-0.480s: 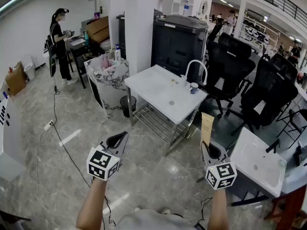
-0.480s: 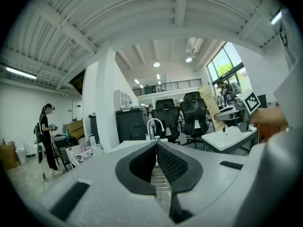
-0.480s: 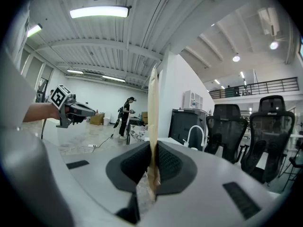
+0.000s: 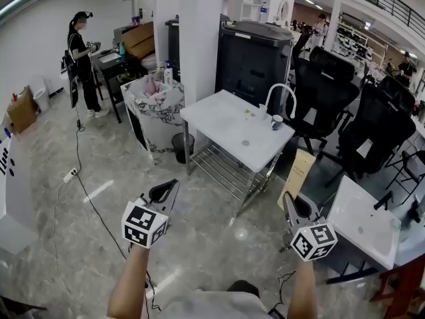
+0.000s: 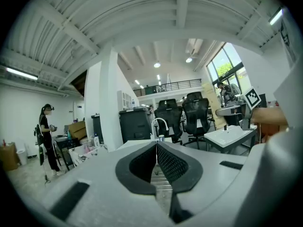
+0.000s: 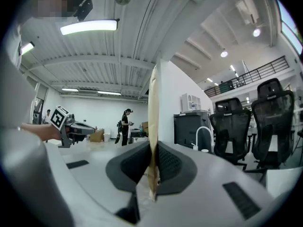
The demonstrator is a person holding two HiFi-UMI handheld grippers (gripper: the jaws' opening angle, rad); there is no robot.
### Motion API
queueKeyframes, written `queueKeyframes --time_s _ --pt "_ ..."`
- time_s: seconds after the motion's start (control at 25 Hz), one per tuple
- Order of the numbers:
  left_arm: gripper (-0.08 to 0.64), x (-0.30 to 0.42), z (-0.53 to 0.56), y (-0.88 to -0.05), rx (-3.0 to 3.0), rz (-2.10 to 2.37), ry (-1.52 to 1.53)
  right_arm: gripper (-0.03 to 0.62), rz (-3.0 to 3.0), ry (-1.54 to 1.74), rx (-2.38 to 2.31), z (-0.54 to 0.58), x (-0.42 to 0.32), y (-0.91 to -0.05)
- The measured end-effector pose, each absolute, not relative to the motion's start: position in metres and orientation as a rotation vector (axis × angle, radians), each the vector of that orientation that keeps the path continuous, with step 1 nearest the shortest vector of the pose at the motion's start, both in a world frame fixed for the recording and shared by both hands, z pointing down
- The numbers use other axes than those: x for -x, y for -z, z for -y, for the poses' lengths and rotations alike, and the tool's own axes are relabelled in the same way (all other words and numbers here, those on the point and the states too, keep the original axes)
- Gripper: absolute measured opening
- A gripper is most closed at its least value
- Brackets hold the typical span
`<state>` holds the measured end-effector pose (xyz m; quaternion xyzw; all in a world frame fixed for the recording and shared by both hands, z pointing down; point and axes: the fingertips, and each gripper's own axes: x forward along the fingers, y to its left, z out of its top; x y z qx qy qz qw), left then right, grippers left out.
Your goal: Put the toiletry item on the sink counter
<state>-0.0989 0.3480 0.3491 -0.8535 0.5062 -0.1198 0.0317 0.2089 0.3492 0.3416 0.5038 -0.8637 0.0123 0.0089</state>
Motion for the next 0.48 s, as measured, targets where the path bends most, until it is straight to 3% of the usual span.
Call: queueKeyframes --time_s 0.48 --pt "0.011 0.135 -0.318 -0.373 2.643 -1.578 0.414 0.028 2.641 -0.046 -1.543 -0.318 -0.176 -0.356"
